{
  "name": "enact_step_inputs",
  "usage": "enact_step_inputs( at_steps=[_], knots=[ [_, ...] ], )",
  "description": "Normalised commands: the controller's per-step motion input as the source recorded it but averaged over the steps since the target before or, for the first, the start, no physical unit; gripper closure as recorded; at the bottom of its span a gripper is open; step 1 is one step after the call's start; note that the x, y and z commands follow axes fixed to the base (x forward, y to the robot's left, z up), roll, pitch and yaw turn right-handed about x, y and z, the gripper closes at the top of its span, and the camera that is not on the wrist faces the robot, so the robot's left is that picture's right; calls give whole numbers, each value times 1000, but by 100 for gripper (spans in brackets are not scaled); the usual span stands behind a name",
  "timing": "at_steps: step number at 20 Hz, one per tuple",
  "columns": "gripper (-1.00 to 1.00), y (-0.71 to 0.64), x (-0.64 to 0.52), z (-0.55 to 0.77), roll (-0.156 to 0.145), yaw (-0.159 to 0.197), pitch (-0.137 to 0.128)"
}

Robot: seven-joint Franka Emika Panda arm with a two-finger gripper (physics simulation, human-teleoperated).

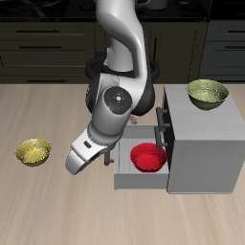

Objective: Place the red bowl in the bottom drawer of the white cabinet and close the drawer

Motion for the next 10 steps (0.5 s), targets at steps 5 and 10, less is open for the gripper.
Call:
enact_step_inputs(
  at_steps=[5, 10],
  knots=[
    [-100, -59, -2, -302, -16, 0, 38],
    [-100, 47, -12, -462, -8, 29, 53]
  ],
)
